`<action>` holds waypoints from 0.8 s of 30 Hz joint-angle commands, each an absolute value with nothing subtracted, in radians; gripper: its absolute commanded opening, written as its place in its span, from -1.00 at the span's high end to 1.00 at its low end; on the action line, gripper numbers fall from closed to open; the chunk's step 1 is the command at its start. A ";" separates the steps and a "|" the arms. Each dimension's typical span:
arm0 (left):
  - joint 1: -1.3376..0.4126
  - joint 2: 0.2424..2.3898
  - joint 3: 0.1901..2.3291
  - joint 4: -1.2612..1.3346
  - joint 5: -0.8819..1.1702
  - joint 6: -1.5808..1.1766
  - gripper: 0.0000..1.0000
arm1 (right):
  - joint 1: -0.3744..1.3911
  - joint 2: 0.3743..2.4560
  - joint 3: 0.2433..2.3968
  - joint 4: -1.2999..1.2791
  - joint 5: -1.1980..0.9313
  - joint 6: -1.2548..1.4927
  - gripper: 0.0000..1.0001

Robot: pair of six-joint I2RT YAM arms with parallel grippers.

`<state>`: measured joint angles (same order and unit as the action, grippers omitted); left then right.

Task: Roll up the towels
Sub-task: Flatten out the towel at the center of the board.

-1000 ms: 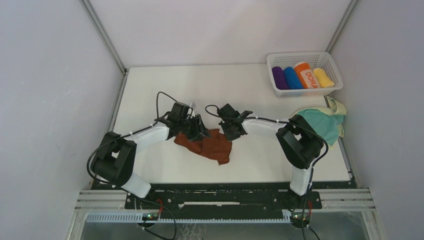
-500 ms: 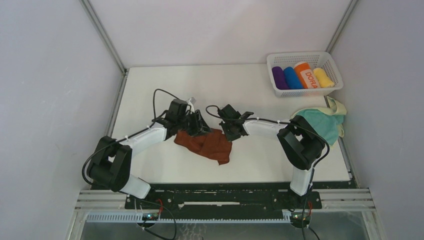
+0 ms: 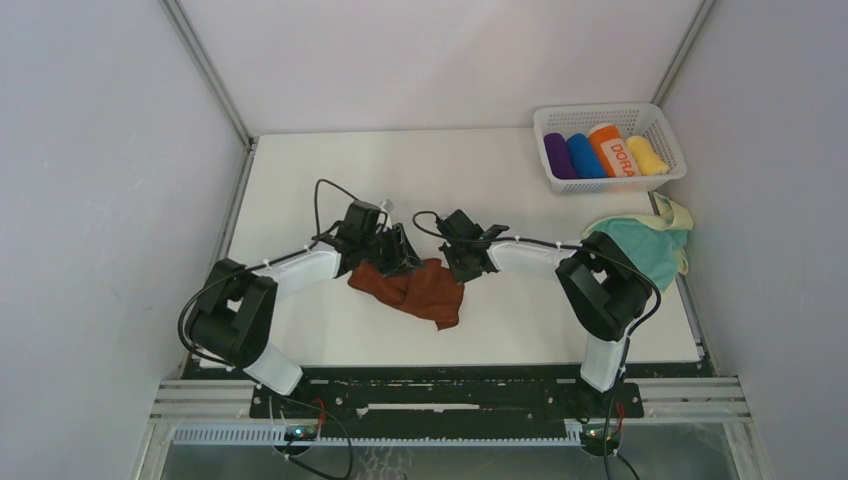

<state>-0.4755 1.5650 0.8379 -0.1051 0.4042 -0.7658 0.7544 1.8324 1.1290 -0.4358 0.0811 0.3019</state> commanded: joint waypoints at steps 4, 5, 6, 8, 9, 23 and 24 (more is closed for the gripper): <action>-0.469 1.514 0.949 -0.222 0.282 -0.677 -0.02 | 0.755 1.822 1.074 -0.468 0.066 0.301 1.00; -0.467 1.522 0.958 -0.234 0.285 -0.676 -0.02 | 0.755 1.822 1.074 -0.466 0.066 0.301 1.00; -0.467 1.535 0.965 -0.247 0.289 -0.676 -0.03 | 0.755 1.821 1.074 -0.466 0.065 0.301 1.00; -0.466 1.545 0.967 -0.250 0.289 -0.676 -0.03 | 0.755 1.819 1.073 -0.465 0.064 0.301 1.00; -0.465 1.544 0.964 -0.253 0.281 -0.676 -0.03 | 0.755 1.817 1.072 -0.464 0.064 0.301 1.00; -0.465 1.612 0.946 -0.206 0.397 -0.718 0.10 | 0.753 1.812 1.066 -0.460 0.065 0.305 1.00; -0.465 1.623 0.946 -0.206 0.404 -0.723 0.11 | 0.753 1.812 1.066 -0.460 0.067 0.305 1.00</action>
